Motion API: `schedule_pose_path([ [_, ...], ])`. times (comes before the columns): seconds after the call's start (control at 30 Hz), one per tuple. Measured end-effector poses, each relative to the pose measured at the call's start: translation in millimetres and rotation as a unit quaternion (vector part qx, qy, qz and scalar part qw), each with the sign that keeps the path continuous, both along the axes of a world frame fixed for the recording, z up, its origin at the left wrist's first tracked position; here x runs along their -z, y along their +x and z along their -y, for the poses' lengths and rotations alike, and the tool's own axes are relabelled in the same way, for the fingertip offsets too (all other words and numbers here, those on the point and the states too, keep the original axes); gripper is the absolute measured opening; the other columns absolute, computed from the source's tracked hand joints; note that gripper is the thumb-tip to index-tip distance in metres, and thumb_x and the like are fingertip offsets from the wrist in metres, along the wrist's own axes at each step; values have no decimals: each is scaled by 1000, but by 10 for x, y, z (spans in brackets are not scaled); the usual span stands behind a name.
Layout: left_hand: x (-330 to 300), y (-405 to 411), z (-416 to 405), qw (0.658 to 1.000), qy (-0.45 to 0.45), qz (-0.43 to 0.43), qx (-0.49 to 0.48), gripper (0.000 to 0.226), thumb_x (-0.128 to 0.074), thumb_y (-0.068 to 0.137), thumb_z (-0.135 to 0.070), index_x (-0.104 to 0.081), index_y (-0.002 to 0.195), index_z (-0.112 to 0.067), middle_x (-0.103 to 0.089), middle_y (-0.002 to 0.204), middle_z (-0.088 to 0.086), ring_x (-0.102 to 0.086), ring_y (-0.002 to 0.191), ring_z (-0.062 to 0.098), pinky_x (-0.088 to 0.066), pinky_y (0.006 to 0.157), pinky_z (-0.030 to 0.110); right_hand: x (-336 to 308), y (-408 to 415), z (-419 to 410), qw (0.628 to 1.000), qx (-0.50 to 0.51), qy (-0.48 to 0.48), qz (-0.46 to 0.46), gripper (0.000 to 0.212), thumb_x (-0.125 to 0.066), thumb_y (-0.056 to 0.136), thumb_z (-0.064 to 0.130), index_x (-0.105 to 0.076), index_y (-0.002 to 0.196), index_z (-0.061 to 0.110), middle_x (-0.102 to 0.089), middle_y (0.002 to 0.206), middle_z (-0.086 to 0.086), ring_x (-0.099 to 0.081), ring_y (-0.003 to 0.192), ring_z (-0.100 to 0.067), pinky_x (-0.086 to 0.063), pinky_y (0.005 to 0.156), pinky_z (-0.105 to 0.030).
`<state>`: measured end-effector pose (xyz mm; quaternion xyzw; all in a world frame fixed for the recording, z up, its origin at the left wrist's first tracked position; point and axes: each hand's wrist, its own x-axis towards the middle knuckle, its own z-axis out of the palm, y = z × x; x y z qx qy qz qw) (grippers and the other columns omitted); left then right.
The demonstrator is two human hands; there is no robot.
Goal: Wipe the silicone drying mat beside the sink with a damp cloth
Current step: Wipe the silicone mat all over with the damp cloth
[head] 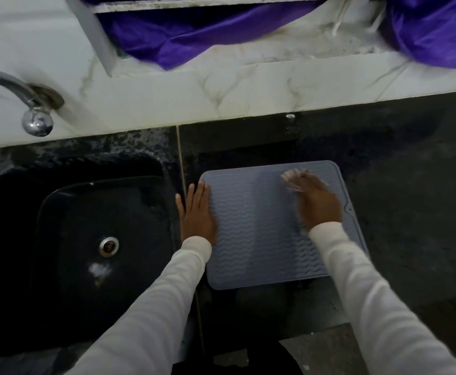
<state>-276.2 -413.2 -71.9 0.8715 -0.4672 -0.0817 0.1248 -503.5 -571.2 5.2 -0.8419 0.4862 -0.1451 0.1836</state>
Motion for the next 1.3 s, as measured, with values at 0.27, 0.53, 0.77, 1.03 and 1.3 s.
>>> schedule_pose_path([
  [0.27, 21, 45, 10, 1000, 17, 8, 0, 55, -39, 99, -23, -26, 152, -17, -16, 162, -3, -6, 150, 18, 16, 117, 46, 488, 1311, -1109, 980, -164, 58, -92, 43, -51, 94, 14, -50, 136, 20, -29, 156, -3, -62, 101, -36, -55, 76, -43],
  [0.53, 12, 47, -16, 1000, 16, 3, 1, 63, -38, 97, -14, -14, 155, -21, -8, 163, -6, 3, 150, 20, 12, 117, 55, 375, 447, -324, 950, -222, 6, -219, 61, -53, 93, 19, -29, 148, 32, -22, 159, -5, -56, 111, -39, -51, 87, -47],
  [0.77, -17, 2, -27, 1000, 20, 16, -7, 65, -35, 94, -11, -15, 155, -21, -10, 163, -6, 3, 150, 22, 19, 115, 54, 211, -893, 601, 974, -82, 75, -197, 48, -40, 97, 31, -34, 138, 54, -24, 156, 19, -53, 123, -25, -43, 98, -31],
  [1.03, -109, -68, 3, 998, 52, 22, -26, 66, -40, 94, -10, -17, 155, -23, -12, 162, -7, 2, 150, 22, 26, 112, 53, 263, -1147, 817, 992, 46, 50, -106, 47, -53, 90, 17, -54, 130, 41, -41, 147, 17, -56, 120, -26, -46, 99, -38],
  [1.3, -177, -170, -125, 994, 82, 27, -61, 68, -44, 93, -8, -17, 154, -21, -14, 162, -6, -2, 150, 21, 27, 111, 51, 86, -957, 937, 997, 81, 16, 1, 35, -63, 83, 14, -67, 115, 29, -59, 132, 6, -59, 114, -22, -49, 91, -36],
])
